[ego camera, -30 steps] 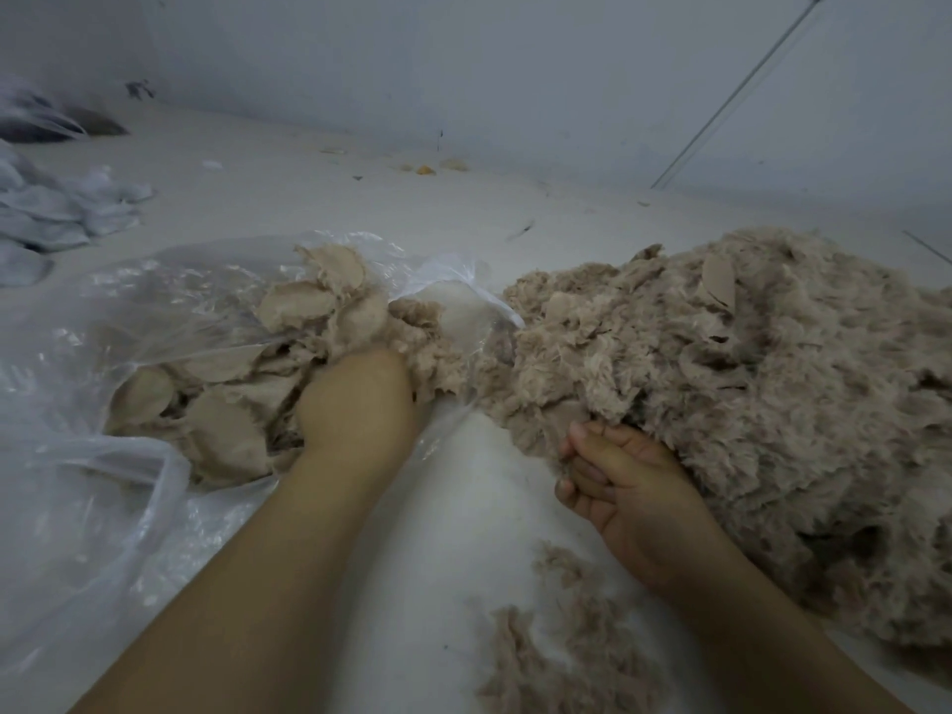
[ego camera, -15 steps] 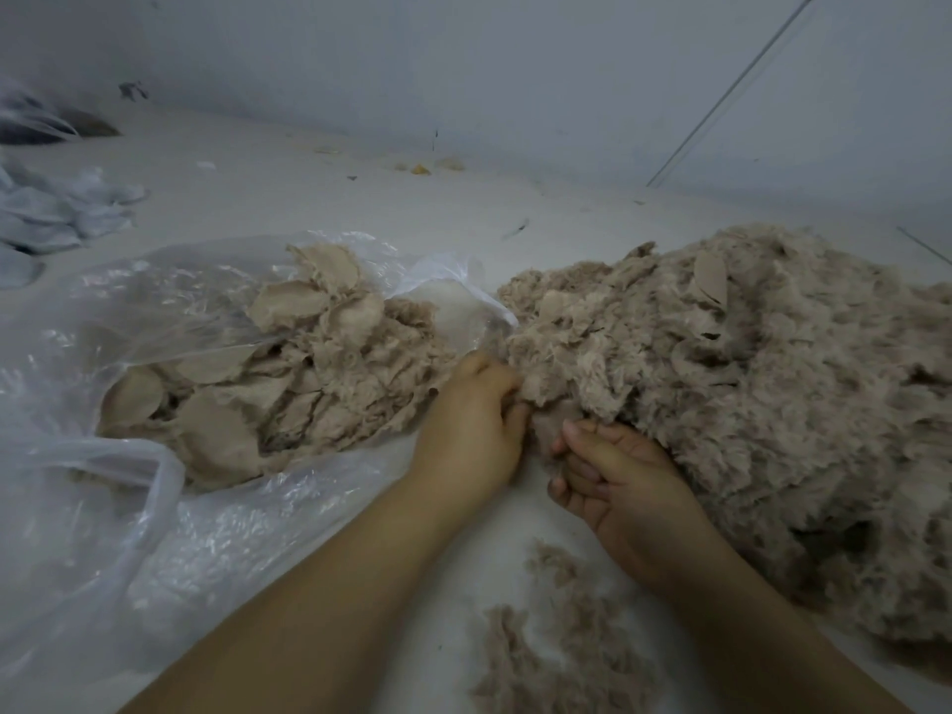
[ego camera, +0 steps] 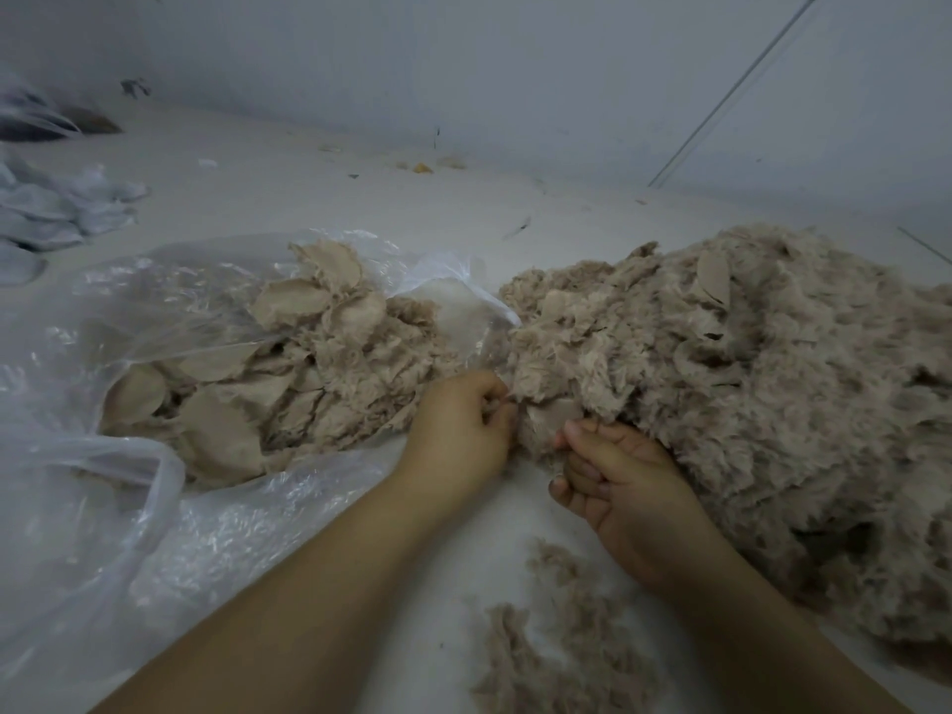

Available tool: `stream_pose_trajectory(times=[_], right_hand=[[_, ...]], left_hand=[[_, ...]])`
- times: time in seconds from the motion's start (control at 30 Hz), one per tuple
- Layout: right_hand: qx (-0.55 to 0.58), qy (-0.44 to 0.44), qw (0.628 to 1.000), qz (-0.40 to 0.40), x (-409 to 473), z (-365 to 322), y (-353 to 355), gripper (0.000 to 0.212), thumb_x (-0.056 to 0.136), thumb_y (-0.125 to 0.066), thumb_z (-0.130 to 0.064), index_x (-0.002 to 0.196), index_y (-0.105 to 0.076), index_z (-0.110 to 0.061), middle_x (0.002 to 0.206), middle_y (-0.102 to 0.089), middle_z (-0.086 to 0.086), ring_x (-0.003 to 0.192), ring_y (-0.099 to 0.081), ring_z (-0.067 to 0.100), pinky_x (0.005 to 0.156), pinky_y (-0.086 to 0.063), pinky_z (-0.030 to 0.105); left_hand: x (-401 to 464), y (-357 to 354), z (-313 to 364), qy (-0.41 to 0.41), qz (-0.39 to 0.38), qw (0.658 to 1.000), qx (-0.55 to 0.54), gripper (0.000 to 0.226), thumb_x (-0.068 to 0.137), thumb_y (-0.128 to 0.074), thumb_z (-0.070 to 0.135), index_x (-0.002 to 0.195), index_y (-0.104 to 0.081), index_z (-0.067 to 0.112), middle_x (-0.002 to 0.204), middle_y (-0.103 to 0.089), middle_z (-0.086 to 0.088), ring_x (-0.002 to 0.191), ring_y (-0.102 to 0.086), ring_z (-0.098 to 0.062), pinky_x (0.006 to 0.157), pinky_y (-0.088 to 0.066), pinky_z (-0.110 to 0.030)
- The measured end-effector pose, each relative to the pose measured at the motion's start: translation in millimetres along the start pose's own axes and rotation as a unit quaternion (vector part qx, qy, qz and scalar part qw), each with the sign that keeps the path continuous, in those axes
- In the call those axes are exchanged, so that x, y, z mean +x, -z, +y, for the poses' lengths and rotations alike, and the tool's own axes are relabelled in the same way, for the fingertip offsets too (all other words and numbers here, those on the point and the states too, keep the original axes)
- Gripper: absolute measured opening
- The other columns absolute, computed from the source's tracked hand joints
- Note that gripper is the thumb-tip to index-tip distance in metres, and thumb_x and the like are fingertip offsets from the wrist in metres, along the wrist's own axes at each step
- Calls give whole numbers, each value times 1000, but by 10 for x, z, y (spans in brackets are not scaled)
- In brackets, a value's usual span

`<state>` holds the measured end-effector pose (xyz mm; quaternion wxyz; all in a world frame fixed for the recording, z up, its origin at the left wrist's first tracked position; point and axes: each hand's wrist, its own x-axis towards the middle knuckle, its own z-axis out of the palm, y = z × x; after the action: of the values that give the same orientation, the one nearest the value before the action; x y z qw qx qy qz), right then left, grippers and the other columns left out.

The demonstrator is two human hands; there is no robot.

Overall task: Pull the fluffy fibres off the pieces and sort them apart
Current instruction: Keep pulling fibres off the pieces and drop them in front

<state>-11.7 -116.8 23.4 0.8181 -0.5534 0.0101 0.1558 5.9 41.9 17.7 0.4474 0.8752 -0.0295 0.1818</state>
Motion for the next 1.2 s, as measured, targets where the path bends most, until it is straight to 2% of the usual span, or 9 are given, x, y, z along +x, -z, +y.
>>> stream_pose_trajectory(times=[0.13, 0.4, 0.53, 0.63, 0.77, 0.87, 0.97, 1.07, 1.2], right_hand=[[-15, 7, 1000, -21, 1, 8, 22, 25, 85, -59, -20, 99, -59, 0, 47, -57, -9, 44, -54, 1, 61, -47, 24], [-35, 33, 995, -84, 2, 19, 47, 21, 82, -68, -30, 96, -75, -15, 81, -69, 9, 73, -64, 14, 66, -52, 19], [-22, 27, 996, -83, 15, 29, 49, 31, 84, -65, -34, 102, -76, -11, 100, -74, 13, 84, -70, 16, 73, -53, 25], [-12, 27, 996, -84, 8, 23, 41, 27, 84, -61, -31, 92, -78, -12, 85, -75, 8, 75, -71, 12, 67, -56, 21], [-6, 27, 996, -89, 0, 17, 30, 24, 83, -58, -27, 78, -76, -13, 67, -69, 2, 60, -65, 8, 57, -52, 20], [-15, 31, 997, -67, 15, 18, 44, 20, 80, -60, -31, 74, -72, -16, 60, -55, 0, 54, -48, 7, 49, -40, 18], [-10, 28, 998, -49, 37, 33, 50, 26, 82, -60, -38, 81, -73, -16, 68, -56, 4, 59, -50, 8, 52, -41, 19], [-9, 32, 998, -48, 39, 42, 50, 27, 82, -59, -36, 69, -73, -18, 62, -57, 3, 58, -55, 9, 54, -47, 21], [0, 7, 998, -67, 51, 38, 89, 19, 82, -59, -20, 77, -75, -10, 72, -63, 12, 66, -56, 15, 59, -45, 23]], left_hand=[[-103, 46, 132, 87, -23, 954, -287, 22, 99, -51, 9, 78, -53, 14, 51, -47, 2, 41, -41, -15, 41, -35, -26], [-192, 71, 241, 58, -131, 912, -385, 13, 99, -50, 4, 87, -55, 6, 64, -55, -16, 47, -54, -23, 41, -42, -26], [-219, 98, 257, -17, -109, 942, -317, 20, 86, -62, -9, 91, -67, 9, 69, -63, 5, 53, -56, -8, 50, -45, -20], [-264, 83, 259, -132, -104, 978, -126, 31, 82, -63, -3, 109, -63, 13, 87, -65, 8, 72, -63, -9, 63, -52, -26], [-293, 65, 281, -262, -79, 956, 108, 43, 78, -57, 7, 119, -58, 18, 93, -67, 0, 76, -59, -16, 57, -50, -30], [-251, 90, 282, -346, -87, 920, 163, 46, 82, -42, 8, 125, -60, 12, 97, -65, -5, 85, -54, -20, 63, -40, -25], [-228, 110, 266, -391, -82, 895, 198, 51, 84, -41, 2, 131, -58, 10, 98, -66, -3, 84, -45, -16, 67, -23, -19], [-255, 94, 269, -410, -82, 889, 189, 52, 82, -45, -1, 131, -60, 9, 96, -68, -4, 83, -52, -21, 56, -41, -29], [-308, 88, 259, -327, -67, 941, 54, 51, 81, -38, 11, 123, -65, 6, 88, -68, -10, 78, -63, -27, 58, -54, -39]])
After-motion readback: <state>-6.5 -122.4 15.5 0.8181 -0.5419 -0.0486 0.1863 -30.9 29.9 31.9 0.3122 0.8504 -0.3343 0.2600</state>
